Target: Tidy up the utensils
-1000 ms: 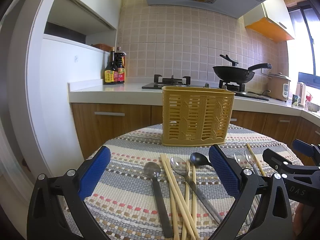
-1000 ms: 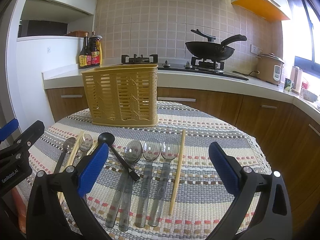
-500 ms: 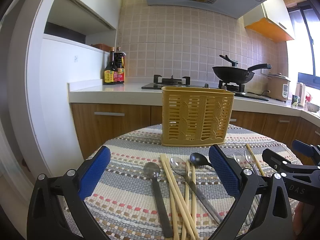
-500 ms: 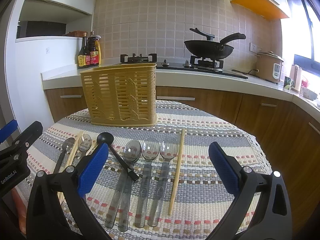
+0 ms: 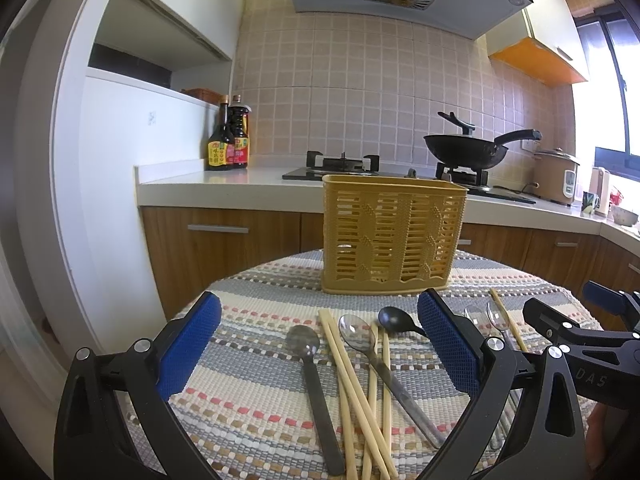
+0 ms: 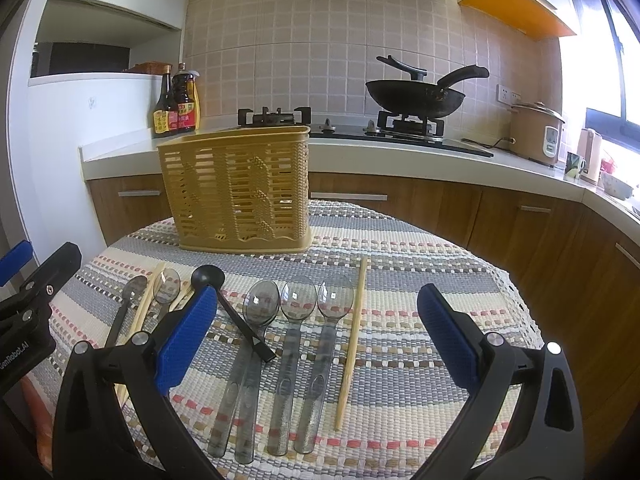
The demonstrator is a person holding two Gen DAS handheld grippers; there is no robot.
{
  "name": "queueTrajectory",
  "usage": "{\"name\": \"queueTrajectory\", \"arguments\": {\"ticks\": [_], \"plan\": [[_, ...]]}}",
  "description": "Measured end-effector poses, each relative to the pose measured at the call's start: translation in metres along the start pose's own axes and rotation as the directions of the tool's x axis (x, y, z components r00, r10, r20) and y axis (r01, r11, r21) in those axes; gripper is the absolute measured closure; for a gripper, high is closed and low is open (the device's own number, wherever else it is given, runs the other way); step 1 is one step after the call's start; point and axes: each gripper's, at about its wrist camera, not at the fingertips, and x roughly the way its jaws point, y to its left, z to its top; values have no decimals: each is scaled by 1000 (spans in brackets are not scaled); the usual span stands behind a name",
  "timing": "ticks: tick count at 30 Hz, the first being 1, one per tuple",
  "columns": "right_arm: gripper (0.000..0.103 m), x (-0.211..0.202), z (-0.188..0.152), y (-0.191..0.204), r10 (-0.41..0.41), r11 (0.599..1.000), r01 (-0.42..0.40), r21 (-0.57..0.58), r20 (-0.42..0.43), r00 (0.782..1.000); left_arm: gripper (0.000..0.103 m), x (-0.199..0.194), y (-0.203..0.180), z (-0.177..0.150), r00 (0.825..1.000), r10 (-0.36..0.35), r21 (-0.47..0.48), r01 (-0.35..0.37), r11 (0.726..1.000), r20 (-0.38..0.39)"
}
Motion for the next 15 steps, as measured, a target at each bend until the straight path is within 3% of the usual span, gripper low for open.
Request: {"name": "queueTrajectory", "arguments": {"ticks": [5,12,15], "plan": [[7,2,0,2,-3,1000,3,-10,-47,999,8,0,0,0,1000,0,1,0,1000,1],[7,0,0,2,-18,1000,18,-6,-52,999,8,0,3,0,1000,11,-19,-11,1000,-9],[7,3,1,1,6,1000,-8,-19,-85,996,8,5,13,-1,997,-43,-59,39,998,-64]]}}
